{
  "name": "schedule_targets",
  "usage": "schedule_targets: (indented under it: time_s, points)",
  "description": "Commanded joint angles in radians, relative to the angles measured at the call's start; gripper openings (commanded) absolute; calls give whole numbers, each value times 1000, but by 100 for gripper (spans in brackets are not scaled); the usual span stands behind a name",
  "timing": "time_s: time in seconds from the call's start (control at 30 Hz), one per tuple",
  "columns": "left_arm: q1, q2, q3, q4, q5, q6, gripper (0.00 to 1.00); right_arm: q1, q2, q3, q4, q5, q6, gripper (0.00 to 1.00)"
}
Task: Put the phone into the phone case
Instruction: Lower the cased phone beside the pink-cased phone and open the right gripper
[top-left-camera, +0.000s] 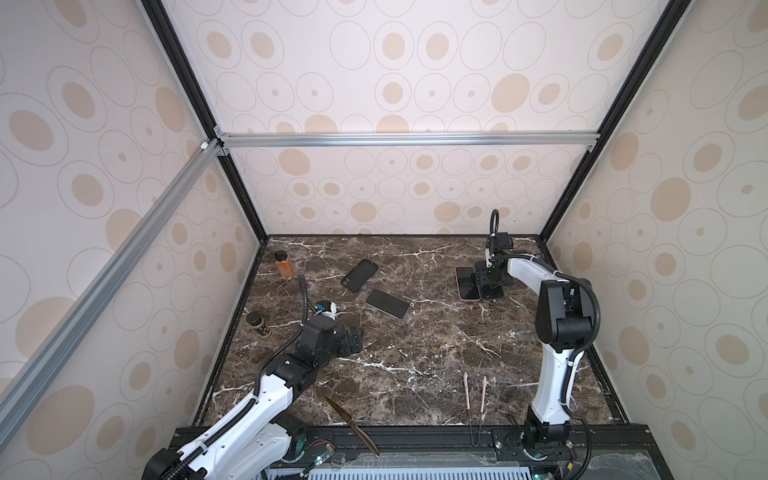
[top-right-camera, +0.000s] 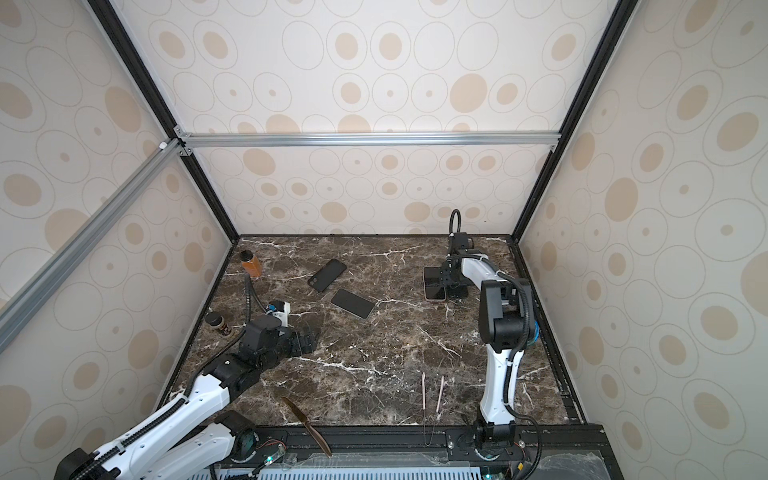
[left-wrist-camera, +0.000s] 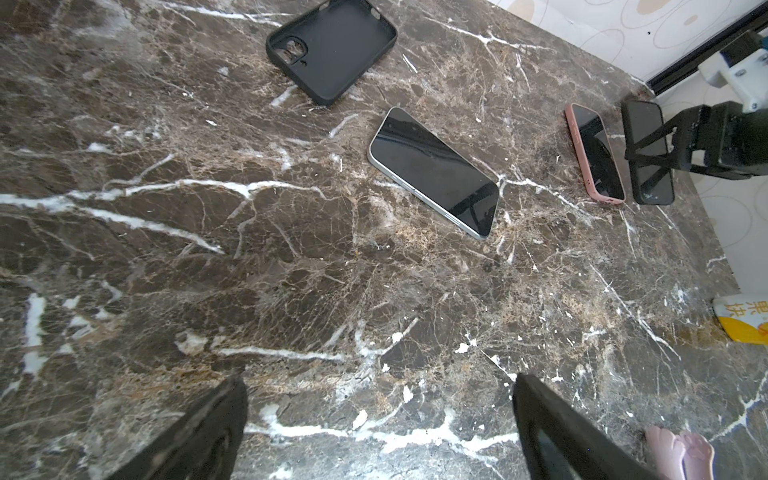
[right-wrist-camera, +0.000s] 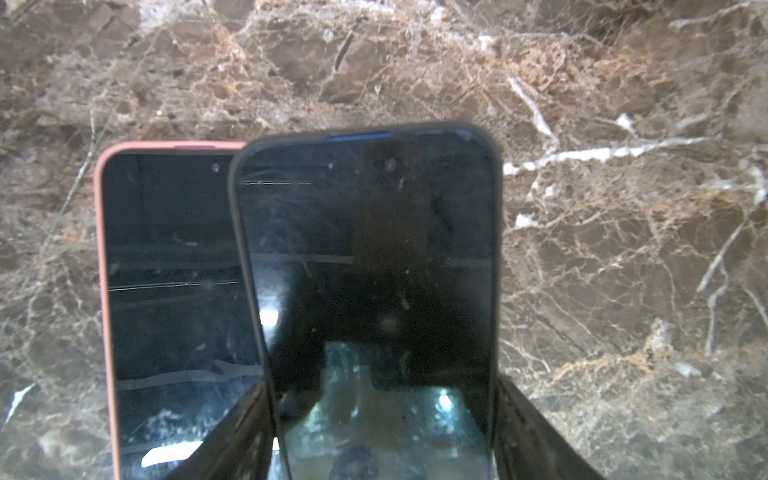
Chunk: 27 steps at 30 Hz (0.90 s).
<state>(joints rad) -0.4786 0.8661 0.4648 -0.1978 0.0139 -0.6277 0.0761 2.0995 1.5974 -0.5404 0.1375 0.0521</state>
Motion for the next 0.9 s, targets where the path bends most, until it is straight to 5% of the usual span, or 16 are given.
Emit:
schedule_targets:
  time_s: [0.0,0.47,0.87]
  points:
    - [3,-12,39,-15,-10,23,100,-8,21,77,-35,22,-12,28]
    - [4,13,51,-5,-6,32,100,-19,90,126,-96,20,15,34]
    - [3,14,50,-10,-5,28,100,-30,116,138,-123,-6,41,54]
